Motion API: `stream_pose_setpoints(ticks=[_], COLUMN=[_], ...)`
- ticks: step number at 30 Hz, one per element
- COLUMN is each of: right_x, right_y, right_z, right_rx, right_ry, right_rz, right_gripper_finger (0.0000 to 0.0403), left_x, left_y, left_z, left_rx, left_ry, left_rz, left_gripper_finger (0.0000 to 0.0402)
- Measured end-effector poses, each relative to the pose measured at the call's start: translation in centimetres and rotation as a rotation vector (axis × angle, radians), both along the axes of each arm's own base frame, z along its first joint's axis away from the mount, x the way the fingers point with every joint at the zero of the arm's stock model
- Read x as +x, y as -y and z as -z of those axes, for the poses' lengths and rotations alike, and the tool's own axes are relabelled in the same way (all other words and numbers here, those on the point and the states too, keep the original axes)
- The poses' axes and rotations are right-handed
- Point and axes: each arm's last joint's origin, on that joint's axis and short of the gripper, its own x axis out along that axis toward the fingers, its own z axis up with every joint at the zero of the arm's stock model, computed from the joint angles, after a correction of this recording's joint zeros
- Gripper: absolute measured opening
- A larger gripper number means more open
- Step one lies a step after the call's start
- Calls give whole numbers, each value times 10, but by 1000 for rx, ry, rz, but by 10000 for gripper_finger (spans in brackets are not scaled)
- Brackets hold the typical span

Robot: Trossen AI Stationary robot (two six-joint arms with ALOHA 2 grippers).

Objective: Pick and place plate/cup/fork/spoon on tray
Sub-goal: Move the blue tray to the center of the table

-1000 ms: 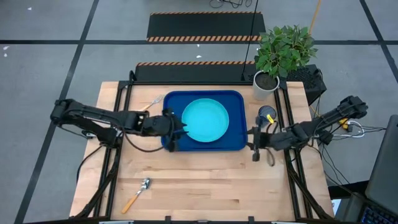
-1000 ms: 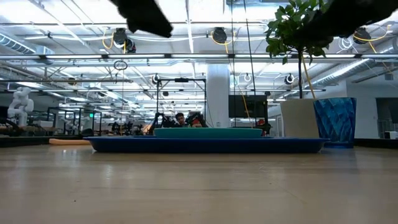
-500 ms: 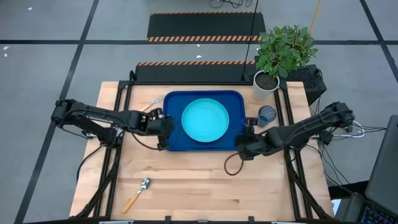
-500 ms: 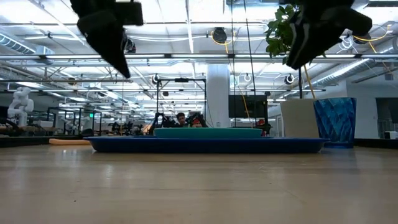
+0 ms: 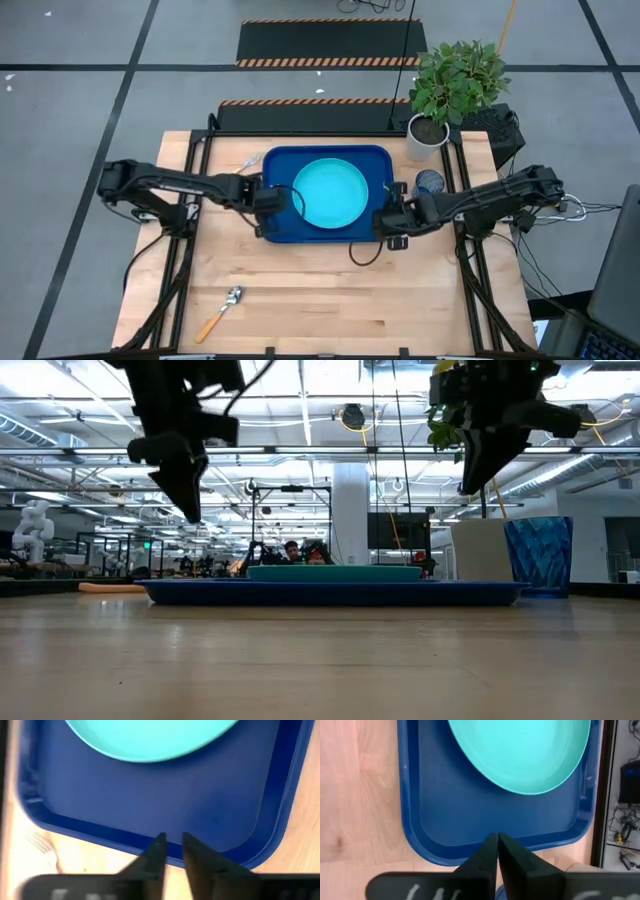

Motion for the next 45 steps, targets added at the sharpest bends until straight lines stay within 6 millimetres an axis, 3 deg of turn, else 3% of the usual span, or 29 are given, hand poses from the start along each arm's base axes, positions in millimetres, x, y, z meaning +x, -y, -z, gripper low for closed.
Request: stream_pose_setpoints(ticks=[2,15,28,37,45], right_x=[0,-5,-2,-17,-20], right_y=[2,12,14,15,14], right_z=[0,53,71,105,111], right_rx=[2,40,155,206,262], right_ry=[-2,-105,-28,3,7], right_rz=[7,61,52,105,113], right_gripper_finger=[1,0,0,0,0], left_x=[3,14,29,33,37], left_y=[-3,-10,-9,-9,-9], left_z=[7,33,59,70,78], left_rx=[-15,-69,-128,-135,-158], left_ry=[-26,-123,-153,-183,-179], left_rz=[-7,1,36,49,56], left_gripper_finger=[11,3,1,1,1])
